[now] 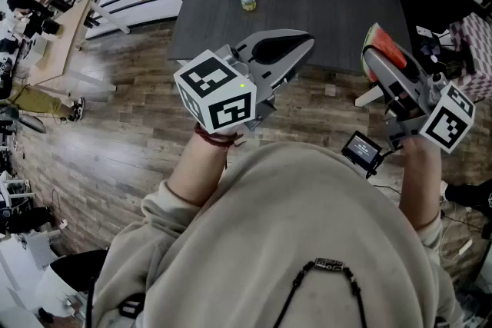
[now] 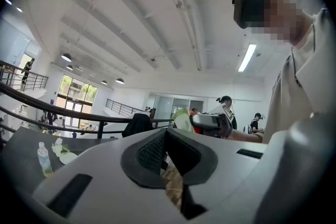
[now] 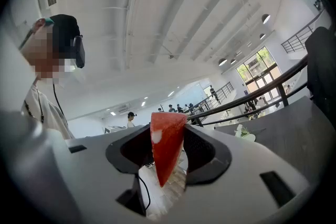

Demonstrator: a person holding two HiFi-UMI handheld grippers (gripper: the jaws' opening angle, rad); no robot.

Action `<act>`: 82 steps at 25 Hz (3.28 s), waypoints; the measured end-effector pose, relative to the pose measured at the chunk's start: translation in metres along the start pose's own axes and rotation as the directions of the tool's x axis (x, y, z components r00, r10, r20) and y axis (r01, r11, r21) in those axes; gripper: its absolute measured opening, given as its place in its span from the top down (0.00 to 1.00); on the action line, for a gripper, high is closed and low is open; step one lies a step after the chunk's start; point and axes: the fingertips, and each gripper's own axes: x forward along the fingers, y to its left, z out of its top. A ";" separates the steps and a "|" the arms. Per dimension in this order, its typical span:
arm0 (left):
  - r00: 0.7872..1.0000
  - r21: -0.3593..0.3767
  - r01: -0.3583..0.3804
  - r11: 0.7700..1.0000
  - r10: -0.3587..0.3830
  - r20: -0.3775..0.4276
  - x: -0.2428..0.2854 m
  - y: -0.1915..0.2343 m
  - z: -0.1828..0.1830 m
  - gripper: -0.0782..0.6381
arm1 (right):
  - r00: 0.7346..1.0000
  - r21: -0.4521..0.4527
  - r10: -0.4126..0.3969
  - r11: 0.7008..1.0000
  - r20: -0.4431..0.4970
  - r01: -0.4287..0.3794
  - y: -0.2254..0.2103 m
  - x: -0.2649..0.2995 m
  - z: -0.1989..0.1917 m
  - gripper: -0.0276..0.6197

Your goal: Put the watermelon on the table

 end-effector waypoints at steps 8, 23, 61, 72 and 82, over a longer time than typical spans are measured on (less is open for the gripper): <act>1.000 0.009 0.014 1.000 -0.014 -0.019 0.007 0.000 -0.006 0.89 | 1.000 -0.018 0.007 1.000 0.000 -0.007 0.001 0.004 0.005 0.65; 1.000 -0.011 0.012 1.000 -0.012 -0.011 0.014 0.004 -0.008 0.89 | 1.000 -0.040 0.000 0.999 0.012 0.001 -0.007 -0.012 0.015 0.65; 0.991 -0.066 -0.009 0.998 0.000 -0.131 0.060 0.016 -0.045 0.89 | 0.997 0.092 -0.072 0.993 0.037 0.069 -0.096 -0.076 -0.005 0.65; 0.985 -0.059 0.160 0.985 -0.163 -0.054 0.098 0.040 -0.019 0.89 | 0.975 0.055 -0.202 0.979 0.091 0.197 -0.108 -0.082 0.024 0.65; 0.961 -0.099 0.257 0.961 -0.265 -0.074 0.124 0.083 -0.026 0.89 | 0.947 0.046 -0.305 0.952 0.099 0.301 -0.129 -0.057 0.035 0.65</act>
